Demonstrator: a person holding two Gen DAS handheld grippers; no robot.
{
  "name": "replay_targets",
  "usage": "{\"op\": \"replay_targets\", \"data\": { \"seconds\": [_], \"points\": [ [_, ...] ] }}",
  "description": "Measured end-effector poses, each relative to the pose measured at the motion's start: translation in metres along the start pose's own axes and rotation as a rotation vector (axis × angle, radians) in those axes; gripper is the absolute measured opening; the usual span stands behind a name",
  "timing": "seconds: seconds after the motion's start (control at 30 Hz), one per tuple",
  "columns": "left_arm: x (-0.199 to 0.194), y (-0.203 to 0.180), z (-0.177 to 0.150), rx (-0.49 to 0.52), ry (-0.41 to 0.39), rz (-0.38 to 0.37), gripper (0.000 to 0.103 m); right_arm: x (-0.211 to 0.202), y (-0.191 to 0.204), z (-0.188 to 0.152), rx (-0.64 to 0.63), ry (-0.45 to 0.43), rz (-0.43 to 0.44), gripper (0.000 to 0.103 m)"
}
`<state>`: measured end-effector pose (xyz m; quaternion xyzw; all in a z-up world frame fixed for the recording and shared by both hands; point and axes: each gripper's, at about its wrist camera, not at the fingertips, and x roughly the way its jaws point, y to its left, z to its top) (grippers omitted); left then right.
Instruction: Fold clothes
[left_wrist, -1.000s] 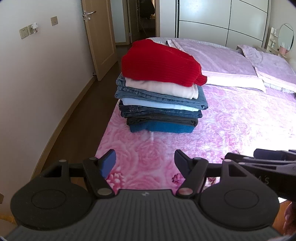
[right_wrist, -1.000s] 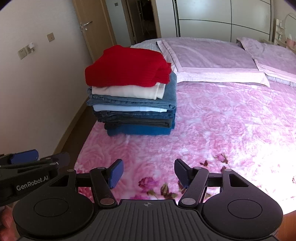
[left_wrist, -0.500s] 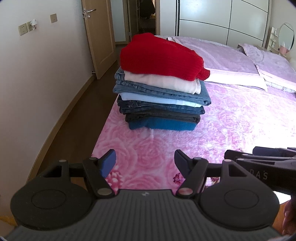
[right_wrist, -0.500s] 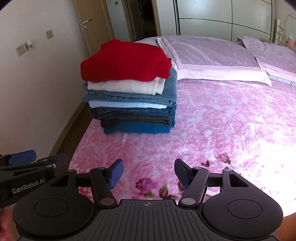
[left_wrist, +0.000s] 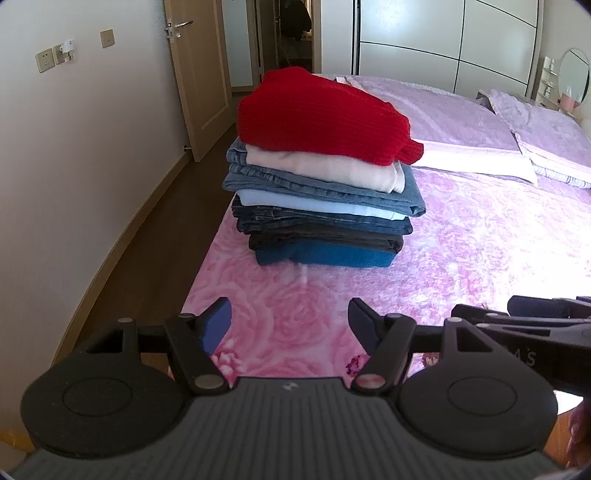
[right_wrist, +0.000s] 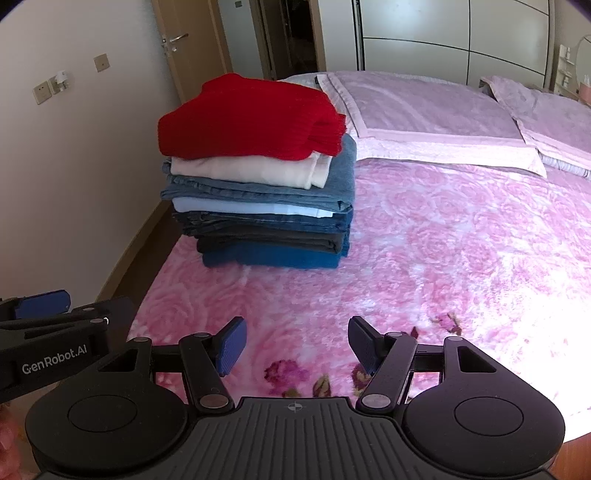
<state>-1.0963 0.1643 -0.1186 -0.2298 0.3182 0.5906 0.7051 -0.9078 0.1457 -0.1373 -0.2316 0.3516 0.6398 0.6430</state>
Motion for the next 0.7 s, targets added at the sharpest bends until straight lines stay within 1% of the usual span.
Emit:
{"op": "replay_targets", "data": {
  "seconds": [0.4,0.53,0.7],
  "points": [
    [0.020,0.001,0.009,0.000,0.005,0.018,0.066,0.019,-0.004,0.008,-0.005,0.011,0.008,0.064],
    [0.025,0.003,0.012,-0.012,-0.002,0.015,0.067,0.025,-0.004,0.011,-0.007,0.015,0.012,0.064],
    [0.029,0.003,0.017,-0.001,-0.017,0.020,0.067,0.032,-0.004,0.015,-0.009,0.020,0.016,0.064]
  ]
}}
